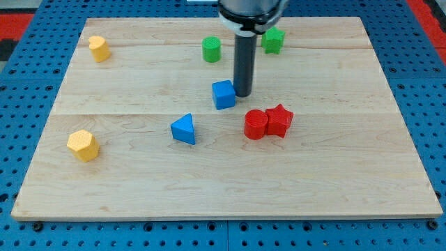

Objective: Move the blue cube close to the blue triangle

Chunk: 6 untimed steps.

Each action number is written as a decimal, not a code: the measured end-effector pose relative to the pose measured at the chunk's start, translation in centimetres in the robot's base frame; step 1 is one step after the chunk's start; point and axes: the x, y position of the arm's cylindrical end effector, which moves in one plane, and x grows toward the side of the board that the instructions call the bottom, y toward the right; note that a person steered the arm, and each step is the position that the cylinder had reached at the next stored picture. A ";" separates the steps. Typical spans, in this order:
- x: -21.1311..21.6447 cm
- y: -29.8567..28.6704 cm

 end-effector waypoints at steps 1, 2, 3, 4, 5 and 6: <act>-0.8 -3.3; 2.4 -5.4; 0.1 -4.0; -3.5 -6.0; 1.3 -7.1; 4.2 -8.0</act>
